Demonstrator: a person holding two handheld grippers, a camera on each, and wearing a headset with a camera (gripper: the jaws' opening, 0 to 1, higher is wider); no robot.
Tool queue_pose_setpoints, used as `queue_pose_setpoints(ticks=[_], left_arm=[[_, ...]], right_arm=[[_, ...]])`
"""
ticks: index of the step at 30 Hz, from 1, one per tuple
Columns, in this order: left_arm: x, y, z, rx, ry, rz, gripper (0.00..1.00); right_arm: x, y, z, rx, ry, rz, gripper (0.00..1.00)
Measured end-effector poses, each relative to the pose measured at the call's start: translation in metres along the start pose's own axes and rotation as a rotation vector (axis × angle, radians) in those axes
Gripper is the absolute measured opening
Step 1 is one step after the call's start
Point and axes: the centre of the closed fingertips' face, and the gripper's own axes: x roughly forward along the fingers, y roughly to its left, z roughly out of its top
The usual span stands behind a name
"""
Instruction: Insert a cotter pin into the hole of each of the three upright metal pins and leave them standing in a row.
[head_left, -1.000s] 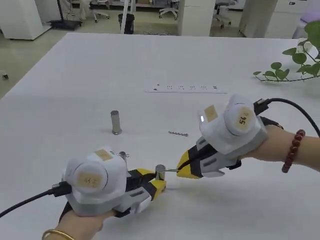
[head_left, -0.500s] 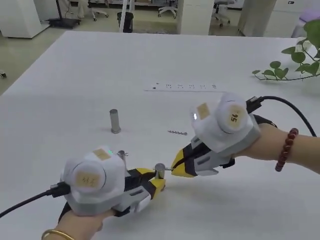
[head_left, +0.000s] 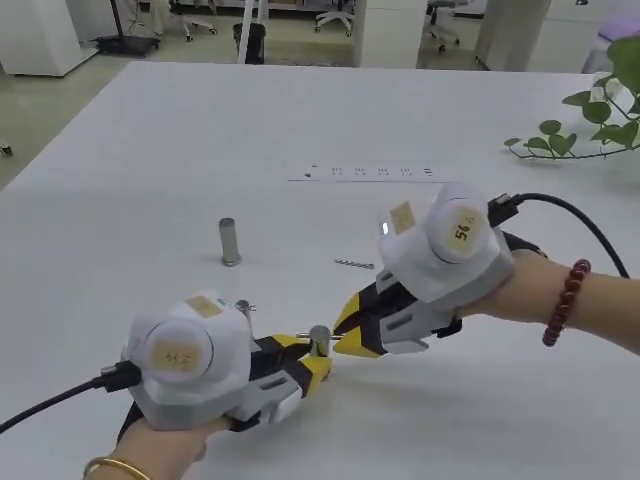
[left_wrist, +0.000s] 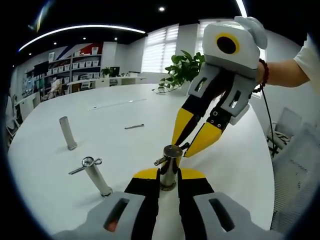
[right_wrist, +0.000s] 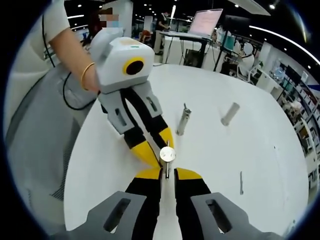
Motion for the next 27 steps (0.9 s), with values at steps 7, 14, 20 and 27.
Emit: queue_pose_setpoints(ticks=[7,14,20,27], left_arm=[[0.0002,0.0002,0.0001,-0.001,0.0,0.005,0.12],[0.0008,0.0005,-0.0001,-0.02,-0.002,0.014,0.12],[0.0009,0.0001,-0.0002,-0.033,-0.005,0.019,0.12],[0.0021,-0.0005,-0.0002,-0.054,-0.006,0.032,0.12]], right_arm=[[-0.009,-0.0022,-0.004,0.018,-0.004,-0.02,0.09],[-0.0067,0.0003,-0.0016,0.001,-0.004,-0.021,0.05],[-0.0042,-0.0004,0.0023,-0.019,-0.008,-0.019,0.05],[-0.0033,-0.001,0.004,-0.023,-0.008,-0.024,0.05]])
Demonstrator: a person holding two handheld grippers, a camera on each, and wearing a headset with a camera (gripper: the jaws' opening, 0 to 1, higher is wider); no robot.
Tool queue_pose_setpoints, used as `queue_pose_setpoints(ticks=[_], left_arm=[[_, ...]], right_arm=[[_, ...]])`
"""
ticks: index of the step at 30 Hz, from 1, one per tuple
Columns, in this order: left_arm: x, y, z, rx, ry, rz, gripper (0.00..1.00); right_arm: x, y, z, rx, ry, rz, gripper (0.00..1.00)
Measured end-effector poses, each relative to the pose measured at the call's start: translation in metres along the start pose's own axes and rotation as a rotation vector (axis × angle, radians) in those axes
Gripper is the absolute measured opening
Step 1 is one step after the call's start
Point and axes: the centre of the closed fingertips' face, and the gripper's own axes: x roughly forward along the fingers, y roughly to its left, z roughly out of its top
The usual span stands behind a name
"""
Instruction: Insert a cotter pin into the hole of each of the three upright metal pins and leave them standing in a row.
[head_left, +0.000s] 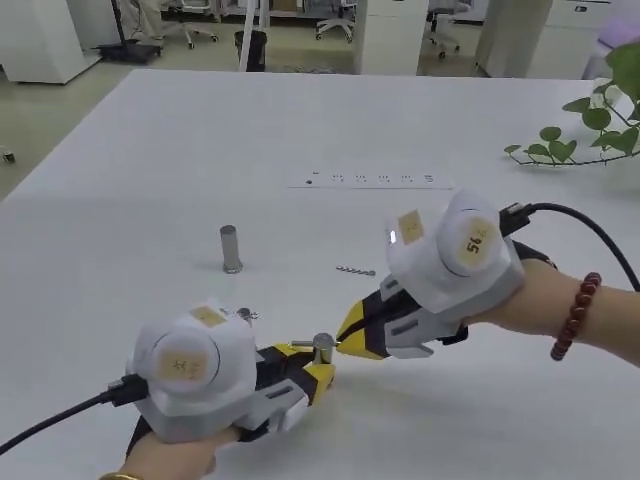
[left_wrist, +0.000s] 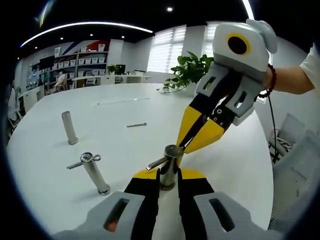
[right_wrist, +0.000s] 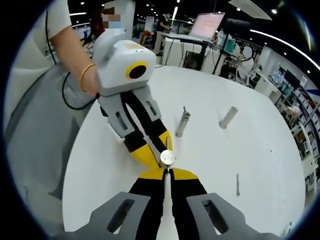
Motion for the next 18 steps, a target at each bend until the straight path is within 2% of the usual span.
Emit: queue_pose_setpoints(ticks=[7,10,12,14,16,18], left_arm=[[0.0004,-0.0001,0.0002,0.003,0.015,0.0,0.12],[0.0005,-0.0001,0.0007,0.014,0.033,0.002,0.13],[-0.0001,0.0014,0.0022,0.021,0.034,0.005,0.18],[-0.0005,0.0034,0.0031,0.023,0.039,0.006,0.26],[-0.002,0.0043,0.0024,0.037,0.057,0.008,0.31],[-0.0043,0.0036,0.0027,0.04,0.06,0.002,0.32]], right_arm=[[-0.0006,0.0004,-0.0005,0.009,-0.004,-0.006,0.05],[-0.0001,0.0013,0.0011,0.029,-0.019,-0.009,0.12],[0.0003,0.0015,-0.0006,0.042,-0.016,-0.012,0.17],[-0.0003,0.0017,-0.001,0.044,-0.02,-0.014,0.17],[-0.0011,0.0026,0.0019,0.083,-0.049,-0.011,0.18],[-0.0023,0.0024,0.0049,0.121,-0.072,-0.011,0.2]])
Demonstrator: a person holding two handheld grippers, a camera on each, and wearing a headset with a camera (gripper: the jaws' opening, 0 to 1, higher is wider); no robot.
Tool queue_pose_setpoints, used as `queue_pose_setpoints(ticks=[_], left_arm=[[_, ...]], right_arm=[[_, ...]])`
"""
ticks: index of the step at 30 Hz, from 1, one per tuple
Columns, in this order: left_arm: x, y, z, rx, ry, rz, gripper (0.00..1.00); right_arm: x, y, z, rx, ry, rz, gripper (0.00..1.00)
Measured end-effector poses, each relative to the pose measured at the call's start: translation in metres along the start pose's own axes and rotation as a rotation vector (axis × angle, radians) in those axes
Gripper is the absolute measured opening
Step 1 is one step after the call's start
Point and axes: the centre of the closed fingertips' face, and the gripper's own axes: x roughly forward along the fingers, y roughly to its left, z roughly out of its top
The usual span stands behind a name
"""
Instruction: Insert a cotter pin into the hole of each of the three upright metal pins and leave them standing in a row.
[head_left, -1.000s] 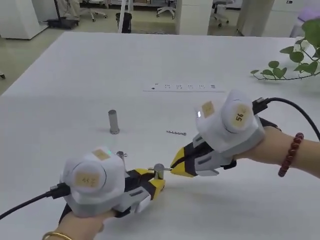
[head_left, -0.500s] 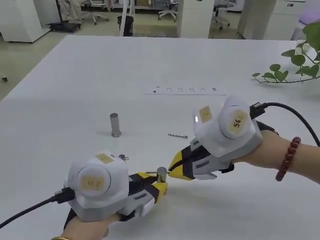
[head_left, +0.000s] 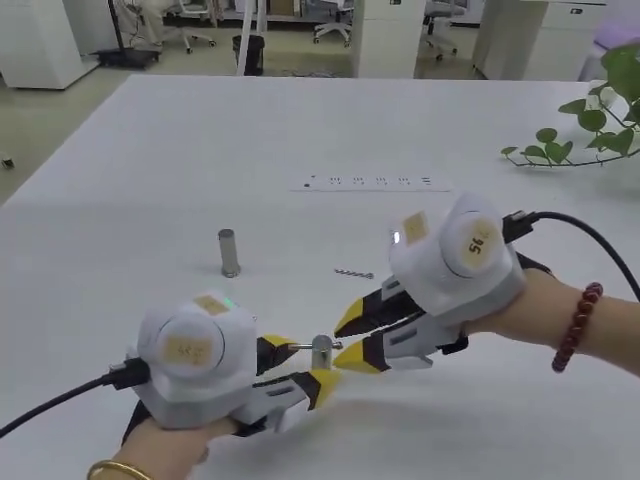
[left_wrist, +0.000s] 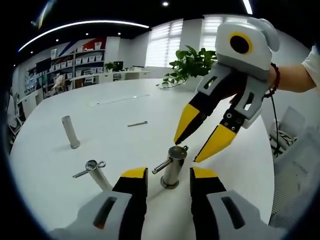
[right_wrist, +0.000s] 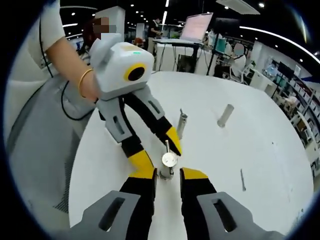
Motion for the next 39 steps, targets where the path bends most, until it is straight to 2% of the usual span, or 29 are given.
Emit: queue_pose_setpoints(ticks=[4,14,22,25,35,39], left_arm=[[-0.006,-0.002,-0.003,-0.008,0.004,-0.008,0.36],[-0.026,0.0,-0.007,0.015,0.024,-0.001,0.41],[-0.044,0.002,-0.003,0.019,0.003,0.004,0.44],[-0.049,0.003,-0.001,0.002,-0.014,0.002,0.43],[-0.059,0.004,0.001,-0.005,-0.039,0.015,0.43],[-0.064,0.006,0.003,-0.011,-0.053,0.023,0.44]], right_arm=[[0.001,-0.001,0.007,0.04,-0.042,-0.007,0.27],[0.018,0.002,0.012,0.046,-0.025,0.006,0.27],[0.024,0.002,0.009,0.035,-0.005,0.015,0.24],[0.025,0.002,0.006,0.034,0.006,0.016,0.2],[0.024,-0.001,0.006,0.032,-0.007,0.004,0.15],[0.023,-0.001,0.006,0.063,-0.012,0.0,0.14]])
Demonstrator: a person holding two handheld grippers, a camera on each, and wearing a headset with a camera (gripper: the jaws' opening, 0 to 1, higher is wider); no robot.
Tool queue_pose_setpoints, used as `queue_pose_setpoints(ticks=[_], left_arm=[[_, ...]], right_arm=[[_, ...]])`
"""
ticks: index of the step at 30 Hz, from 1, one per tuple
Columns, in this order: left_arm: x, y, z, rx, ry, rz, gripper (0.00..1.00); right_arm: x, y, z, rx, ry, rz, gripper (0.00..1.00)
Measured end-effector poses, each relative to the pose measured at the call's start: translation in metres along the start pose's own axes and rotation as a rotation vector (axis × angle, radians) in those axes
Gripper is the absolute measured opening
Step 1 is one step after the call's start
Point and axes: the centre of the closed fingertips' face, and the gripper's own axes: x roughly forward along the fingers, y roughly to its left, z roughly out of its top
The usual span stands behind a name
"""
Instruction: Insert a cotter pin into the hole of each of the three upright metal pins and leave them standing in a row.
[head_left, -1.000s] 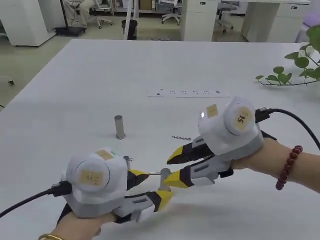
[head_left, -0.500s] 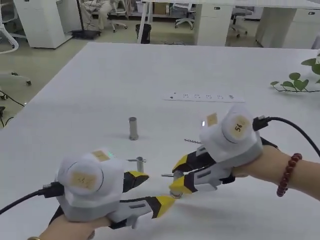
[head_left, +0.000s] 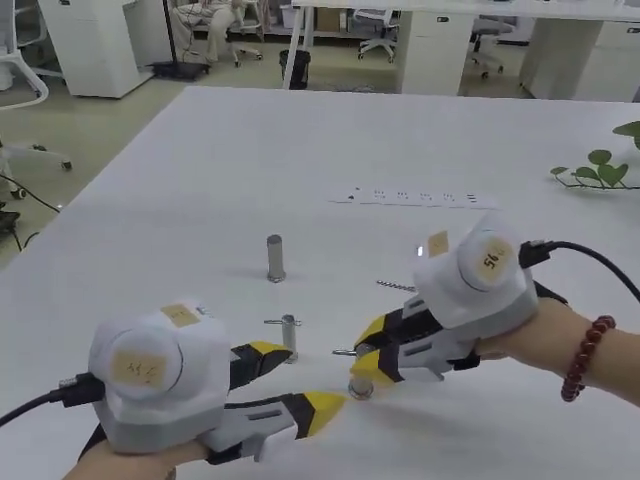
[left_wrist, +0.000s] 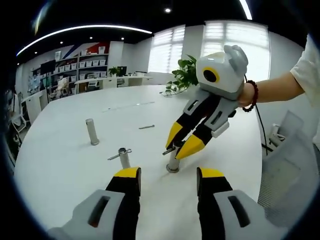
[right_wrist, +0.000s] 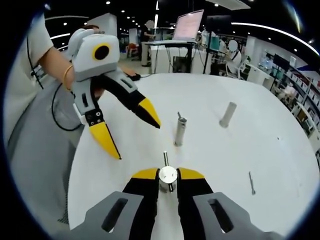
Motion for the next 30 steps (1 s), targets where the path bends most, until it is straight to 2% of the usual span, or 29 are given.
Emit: queue_pose_setpoints(ticks=[14,22,30], left_arm=[[-0.023,0.002,0.005,0.01,-0.031,0.033,0.48],[-0.031,0.009,0.005,-0.013,-0.052,0.057,0.52],[-0.034,0.014,0.006,-0.023,-0.067,0.078,0.58]], right_arm=[[0.001,-0.002,0.002,0.018,0.008,0.012,0.13],[0.002,-0.014,0.01,-0.003,0.016,-0.002,0.13],[0.007,-0.024,0.008,-0.017,0.034,-0.001,0.13]])
